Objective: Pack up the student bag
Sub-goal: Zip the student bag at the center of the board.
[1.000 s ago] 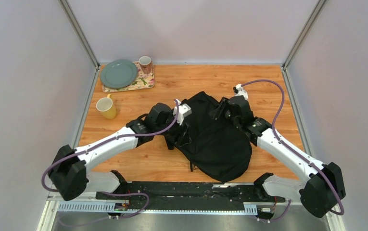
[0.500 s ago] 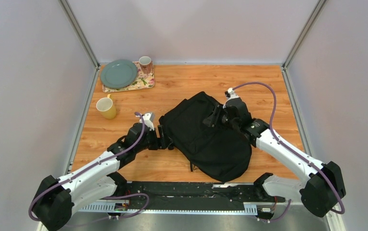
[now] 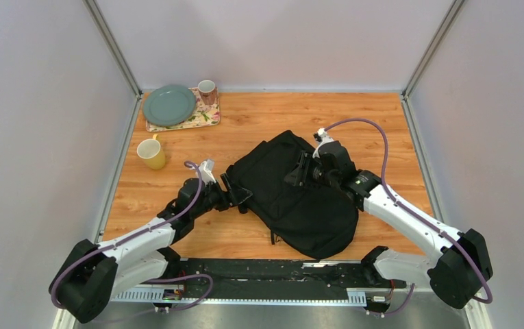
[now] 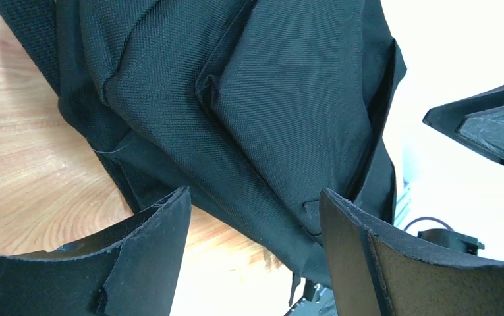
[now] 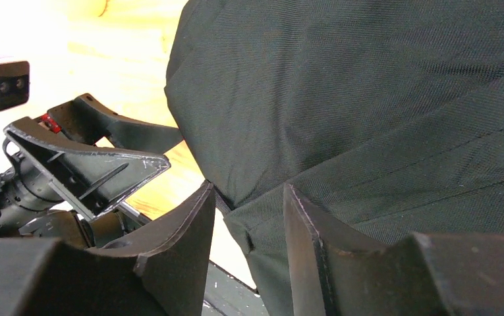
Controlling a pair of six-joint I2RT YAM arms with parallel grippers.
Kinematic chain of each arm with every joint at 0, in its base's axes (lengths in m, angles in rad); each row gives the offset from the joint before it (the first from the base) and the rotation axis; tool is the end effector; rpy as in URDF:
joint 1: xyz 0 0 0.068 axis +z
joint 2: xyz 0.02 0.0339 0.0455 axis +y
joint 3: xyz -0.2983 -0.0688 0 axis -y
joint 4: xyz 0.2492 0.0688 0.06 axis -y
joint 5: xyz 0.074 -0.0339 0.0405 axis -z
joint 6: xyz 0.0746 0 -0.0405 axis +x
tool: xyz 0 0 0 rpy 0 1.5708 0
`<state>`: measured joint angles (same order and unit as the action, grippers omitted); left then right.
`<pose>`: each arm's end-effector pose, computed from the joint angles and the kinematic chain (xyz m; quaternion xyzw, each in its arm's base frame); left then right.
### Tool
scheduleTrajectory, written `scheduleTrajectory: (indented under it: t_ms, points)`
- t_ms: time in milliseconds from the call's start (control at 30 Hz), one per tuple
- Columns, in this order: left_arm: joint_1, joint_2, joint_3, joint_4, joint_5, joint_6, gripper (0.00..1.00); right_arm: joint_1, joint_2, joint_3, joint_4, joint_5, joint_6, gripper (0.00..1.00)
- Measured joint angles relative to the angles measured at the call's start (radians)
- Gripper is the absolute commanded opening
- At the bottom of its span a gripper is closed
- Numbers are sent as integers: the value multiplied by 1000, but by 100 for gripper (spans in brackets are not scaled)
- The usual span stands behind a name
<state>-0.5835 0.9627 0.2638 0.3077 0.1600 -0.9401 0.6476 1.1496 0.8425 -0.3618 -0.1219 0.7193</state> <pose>0.1733 -0.1286 0.1876 -0.1032 0.8231 -0.4307 0.3553 0.2098 0.1700 0.2758 0.0057 0.8987 0.3172 0.3027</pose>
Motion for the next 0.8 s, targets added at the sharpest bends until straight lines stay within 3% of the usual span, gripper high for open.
scheduleTrajectory:
  t_ms: [100, 200, 400, 467, 567, 800]
  points:
    - [12, 53, -25, 90, 37, -34, 79, 0, 0, 4, -7, -2, -13, 46]
    - [19, 79, -35, 142, 57, -57, 71, 0, 0, 9, -17, -2, -18, 46]
    - [38, 95, -37, 194, 71, -75, 35, 4, 0, 9, -24, -12, -25, 47]
    - [50, 106, -37, 201, 76, -69, 29, 11, 1, 10, -24, -18, -34, 47]
    - [74, 127, -35, 206, 103, -62, 1, 25, 7, 11, -25, -27, -46, 47]
    - [225, 249, 92, 142, 294, 8, 0, 63, 64, 59, -46, -53, -97, 47]
